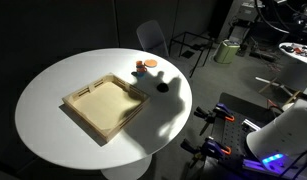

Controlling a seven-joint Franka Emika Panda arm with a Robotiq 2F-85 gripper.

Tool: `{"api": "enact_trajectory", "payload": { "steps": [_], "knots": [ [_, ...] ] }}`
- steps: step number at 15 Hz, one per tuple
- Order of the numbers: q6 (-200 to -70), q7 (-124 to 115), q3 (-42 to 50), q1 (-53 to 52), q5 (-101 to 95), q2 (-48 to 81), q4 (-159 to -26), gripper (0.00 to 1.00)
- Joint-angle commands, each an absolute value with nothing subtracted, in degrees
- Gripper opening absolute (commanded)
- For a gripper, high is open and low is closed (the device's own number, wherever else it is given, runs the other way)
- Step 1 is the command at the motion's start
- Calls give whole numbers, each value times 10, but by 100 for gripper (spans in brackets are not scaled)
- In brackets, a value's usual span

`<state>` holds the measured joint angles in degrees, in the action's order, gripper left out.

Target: Put the small blue cup and small orange cup in the box

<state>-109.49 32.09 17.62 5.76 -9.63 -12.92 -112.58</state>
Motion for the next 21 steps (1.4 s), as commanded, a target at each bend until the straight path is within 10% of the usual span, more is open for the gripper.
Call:
{"api": "enact_trajectory", "payload": {
  "steps": [1,21],
  "knots": [
    [-1107,374,176,69,-69,-39,-1041,100],
    [-1182,408,110,118,-20,102,-1014,100]
  ]
}}
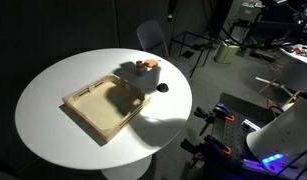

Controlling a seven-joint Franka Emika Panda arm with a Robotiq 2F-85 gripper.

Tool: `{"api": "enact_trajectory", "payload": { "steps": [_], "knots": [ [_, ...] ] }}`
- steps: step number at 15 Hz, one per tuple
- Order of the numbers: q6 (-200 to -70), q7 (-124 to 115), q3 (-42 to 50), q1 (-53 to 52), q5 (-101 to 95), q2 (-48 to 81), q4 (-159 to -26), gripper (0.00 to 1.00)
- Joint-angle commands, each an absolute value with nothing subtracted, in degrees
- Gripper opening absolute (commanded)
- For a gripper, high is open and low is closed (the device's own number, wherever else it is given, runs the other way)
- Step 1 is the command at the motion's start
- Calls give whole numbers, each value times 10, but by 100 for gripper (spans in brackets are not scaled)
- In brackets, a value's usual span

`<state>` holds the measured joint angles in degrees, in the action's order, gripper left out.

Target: Put the small blue cup and small orange cup in the box

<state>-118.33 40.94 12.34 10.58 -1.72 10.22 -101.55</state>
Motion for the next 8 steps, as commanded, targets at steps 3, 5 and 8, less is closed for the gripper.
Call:
{"api": "enact_trajectory", "payload": {
  "steps": [3,5,8],
  "knots": [
    [-1180,410,112,123,-12,97,-1012,100],
    [-1174,413,106,124,8,110,-998,100],
    [-1183,411,91,119,33,130,-984,100]
  ]
}}
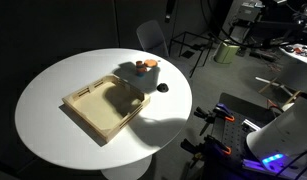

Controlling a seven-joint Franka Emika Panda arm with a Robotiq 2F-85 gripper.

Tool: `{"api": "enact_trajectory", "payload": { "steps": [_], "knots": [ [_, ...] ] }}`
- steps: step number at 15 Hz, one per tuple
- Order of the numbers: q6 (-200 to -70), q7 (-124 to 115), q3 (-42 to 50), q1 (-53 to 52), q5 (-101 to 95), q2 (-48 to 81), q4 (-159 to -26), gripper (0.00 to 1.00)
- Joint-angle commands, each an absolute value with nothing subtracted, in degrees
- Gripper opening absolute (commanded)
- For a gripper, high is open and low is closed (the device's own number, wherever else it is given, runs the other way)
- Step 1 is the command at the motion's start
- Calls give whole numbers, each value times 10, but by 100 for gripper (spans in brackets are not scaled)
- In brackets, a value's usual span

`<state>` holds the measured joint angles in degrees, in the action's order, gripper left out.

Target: Put the small blue cup and small orange cup in the box

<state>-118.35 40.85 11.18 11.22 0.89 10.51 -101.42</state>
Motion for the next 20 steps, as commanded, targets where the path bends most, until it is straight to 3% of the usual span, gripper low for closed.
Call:
{"api": "enact_trajectory", "payload": {
  "steps": [1,20],
  "knots": [
    [-1180,414,84,118,42,138,-977,100],
    [-1193,424,27,122,10,312,-919,100]
  ]
}}
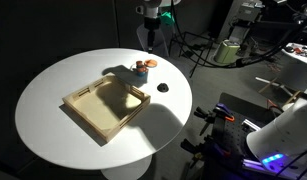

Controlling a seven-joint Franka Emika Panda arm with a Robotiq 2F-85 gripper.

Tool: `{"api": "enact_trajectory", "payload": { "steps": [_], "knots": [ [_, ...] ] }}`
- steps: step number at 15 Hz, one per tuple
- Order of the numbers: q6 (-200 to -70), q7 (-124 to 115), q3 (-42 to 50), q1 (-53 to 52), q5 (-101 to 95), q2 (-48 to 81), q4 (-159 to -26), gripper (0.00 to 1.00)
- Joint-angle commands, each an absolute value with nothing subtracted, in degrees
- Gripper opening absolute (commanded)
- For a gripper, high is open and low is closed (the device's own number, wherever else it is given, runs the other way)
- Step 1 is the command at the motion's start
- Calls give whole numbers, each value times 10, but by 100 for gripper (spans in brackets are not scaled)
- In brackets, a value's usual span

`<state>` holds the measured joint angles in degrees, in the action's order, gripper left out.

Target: Put the small blue cup and small orange cup in the box

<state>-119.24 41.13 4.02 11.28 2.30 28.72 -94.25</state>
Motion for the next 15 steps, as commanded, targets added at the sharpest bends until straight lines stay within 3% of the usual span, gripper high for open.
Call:
{"api": "enact_trajectory", "payload": {
  "steps": [1,15],
  "knots": [
    [-1194,425,25,121,7,318,-919,100],
    [-1186,427,12,126,-21,408,-817,100]
  ]
}}
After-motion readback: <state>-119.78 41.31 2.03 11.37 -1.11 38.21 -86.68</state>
